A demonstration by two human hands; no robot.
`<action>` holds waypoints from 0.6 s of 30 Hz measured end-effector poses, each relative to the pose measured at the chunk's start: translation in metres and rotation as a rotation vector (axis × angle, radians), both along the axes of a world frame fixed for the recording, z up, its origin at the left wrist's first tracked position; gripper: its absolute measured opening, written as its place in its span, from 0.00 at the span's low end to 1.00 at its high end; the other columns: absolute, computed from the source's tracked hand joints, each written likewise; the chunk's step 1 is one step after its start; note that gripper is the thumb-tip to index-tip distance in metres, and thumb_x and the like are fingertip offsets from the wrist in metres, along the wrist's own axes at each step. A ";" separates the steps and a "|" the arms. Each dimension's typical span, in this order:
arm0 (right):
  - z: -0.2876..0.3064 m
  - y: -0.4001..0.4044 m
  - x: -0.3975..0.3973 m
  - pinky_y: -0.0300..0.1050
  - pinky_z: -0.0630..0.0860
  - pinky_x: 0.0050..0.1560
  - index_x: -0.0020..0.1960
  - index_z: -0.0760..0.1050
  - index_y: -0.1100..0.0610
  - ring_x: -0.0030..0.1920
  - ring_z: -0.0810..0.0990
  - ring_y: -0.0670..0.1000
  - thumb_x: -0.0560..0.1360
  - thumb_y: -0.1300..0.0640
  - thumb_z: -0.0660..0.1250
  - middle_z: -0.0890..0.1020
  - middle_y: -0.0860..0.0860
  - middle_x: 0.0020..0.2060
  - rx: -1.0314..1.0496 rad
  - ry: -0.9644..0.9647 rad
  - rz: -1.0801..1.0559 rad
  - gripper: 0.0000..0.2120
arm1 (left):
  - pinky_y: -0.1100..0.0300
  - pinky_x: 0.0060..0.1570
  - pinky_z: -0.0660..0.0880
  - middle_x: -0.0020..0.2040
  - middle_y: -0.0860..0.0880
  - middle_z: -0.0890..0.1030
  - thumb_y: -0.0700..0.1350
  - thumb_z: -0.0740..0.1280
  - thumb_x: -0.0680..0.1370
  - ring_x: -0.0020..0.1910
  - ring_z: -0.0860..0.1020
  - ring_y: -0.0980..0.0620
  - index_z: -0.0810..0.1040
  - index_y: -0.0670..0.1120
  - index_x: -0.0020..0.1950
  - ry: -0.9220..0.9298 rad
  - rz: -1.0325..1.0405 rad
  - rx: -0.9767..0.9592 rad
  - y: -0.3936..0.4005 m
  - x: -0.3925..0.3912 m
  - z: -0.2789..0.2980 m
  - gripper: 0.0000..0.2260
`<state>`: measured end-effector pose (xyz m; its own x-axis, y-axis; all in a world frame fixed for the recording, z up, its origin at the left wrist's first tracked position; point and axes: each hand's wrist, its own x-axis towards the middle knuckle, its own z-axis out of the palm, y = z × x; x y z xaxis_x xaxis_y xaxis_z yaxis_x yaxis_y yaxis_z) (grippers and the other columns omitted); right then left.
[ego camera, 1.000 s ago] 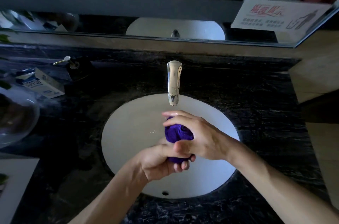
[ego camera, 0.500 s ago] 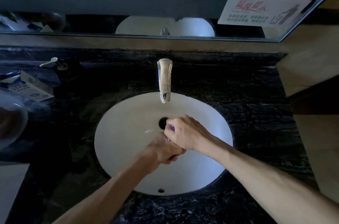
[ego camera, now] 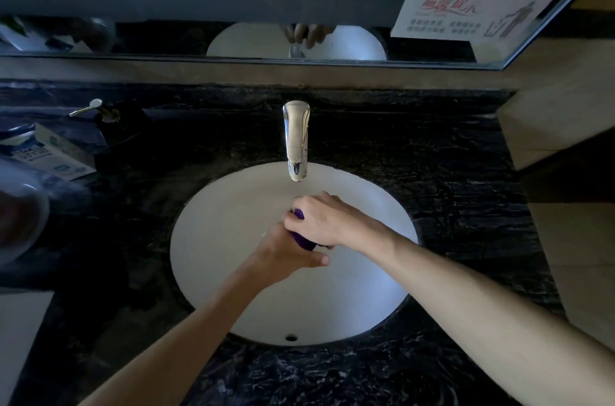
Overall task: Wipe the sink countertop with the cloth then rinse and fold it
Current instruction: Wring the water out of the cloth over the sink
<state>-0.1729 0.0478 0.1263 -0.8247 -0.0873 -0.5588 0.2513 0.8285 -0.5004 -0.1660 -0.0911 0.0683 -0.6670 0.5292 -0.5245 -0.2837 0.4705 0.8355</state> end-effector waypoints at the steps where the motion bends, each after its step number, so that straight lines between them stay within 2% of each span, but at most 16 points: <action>1: 0.002 -0.003 -0.002 0.52 0.80 0.38 0.42 0.72 0.57 0.32 0.82 0.58 0.77 0.35 0.57 0.79 0.55 0.41 0.008 0.012 -0.020 0.24 | 0.55 0.49 0.82 0.47 0.48 0.86 0.37 0.82 0.66 0.48 0.84 0.52 0.82 0.45 0.50 0.008 0.028 0.022 0.002 -0.002 0.002 0.16; 3: 0.000 -0.012 -0.005 0.53 0.78 0.43 0.43 0.72 0.58 0.42 0.80 0.61 0.77 0.33 0.57 0.78 0.56 0.44 0.015 0.027 -0.099 0.27 | 0.53 0.43 0.81 0.42 0.51 0.84 0.34 0.79 0.68 0.44 0.82 0.51 0.79 0.50 0.46 0.115 0.124 -0.013 0.008 -0.003 0.007 0.16; 5: -0.003 -0.018 -0.004 0.53 0.76 0.47 0.44 0.73 0.58 0.50 0.78 0.64 0.79 0.40 0.56 0.78 0.59 0.49 0.030 0.025 -0.201 0.21 | 0.51 0.42 0.81 0.41 0.53 0.82 0.37 0.79 0.68 0.42 0.81 0.52 0.75 0.53 0.45 0.149 0.194 -0.094 0.011 -0.002 0.009 0.17; 6: -0.005 -0.020 -0.002 0.52 0.75 0.46 0.43 0.72 0.57 0.51 0.78 0.64 0.78 0.44 0.55 0.78 0.59 0.49 0.033 0.015 -0.234 0.18 | 0.56 0.40 0.81 0.41 0.53 0.81 0.39 0.79 0.69 0.41 0.80 0.53 0.75 0.52 0.46 0.174 0.141 -0.143 0.010 -0.001 0.010 0.16; 8: -0.011 -0.022 0.004 0.49 0.74 0.43 0.40 0.70 0.56 0.47 0.79 0.64 0.77 0.46 0.53 0.77 0.58 0.47 0.021 -0.026 -0.253 0.16 | 0.70 0.31 0.73 0.41 0.53 0.81 0.42 0.75 0.71 0.36 0.78 0.56 0.76 0.51 0.50 0.258 -0.065 -0.272 0.003 0.001 0.010 0.11; 9: -0.015 -0.023 0.008 0.49 0.75 0.43 0.41 0.71 0.56 0.44 0.80 0.64 0.76 0.46 0.53 0.77 0.57 0.45 0.011 -0.046 -0.268 0.17 | 0.72 0.27 0.69 0.41 0.53 0.81 0.42 0.73 0.72 0.35 0.77 0.55 0.76 0.53 0.48 0.295 -0.130 -0.313 0.000 0.000 0.011 0.09; 11: -0.022 -0.024 0.009 0.51 0.80 0.41 0.41 0.73 0.57 0.41 0.81 0.63 0.75 0.46 0.52 0.79 0.56 0.43 -0.016 -0.069 -0.326 0.18 | 0.73 0.27 0.68 0.39 0.55 0.80 0.39 0.70 0.72 0.36 0.77 0.53 0.74 0.58 0.42 0.346 -0.197 -0.363 -0.004 -0.004 0.011 0.13; 13: -0.027 -0.024 0.009 0.50 0.82 0.38 0.41 0.76 0.57 0.37 0.83 0.61 0.75 0.47 0.53 0.81 0.56 0.39 -0.051 -0.085 -0.388 0.18 | 0.67 0.30 0.72 0.39 0.55 0.79 0.38 0.69 0.71 0.39 0.79 0.50 0.76 0.56 0.46 0.352 -0.215 -0.429 -0.002 -0.006 0.008 0.12; 15: -0.034 -0.023 0.011 0.47 0.80 0.35 0.40 0.76 0.55 0.37 0.83 0.60 0.77 0.49 0.54 0.82 0.56 0.38 -0.087 -0.107 -0.435 0.16 | 0.59 0.35 0.72 0.46 0.49 0.82 0.41 0.70 0.71 0.45 0.81 0.44 0.77 0.50 0.57 0.376 -0.241 -0.538 0.003 -0.004 0.006 0.15; 18: -0.047 -0.022 0.012 0.45 0.76 0.38 0.42 0.73 0.55 0.44 0.84 0.61 0.79 0.49 0.53 0.82 0.58 0.46 -0.099 -0.152 -0.494 0.15 | 0.54 0.41 0.74 0.53 0.44 0.84 0.46 0.70 0.73 0.51 0.82 0.40 0.75 0.47 0.63 0.440 -0.267 -0.645 0.007 0.001 -0.006 0.19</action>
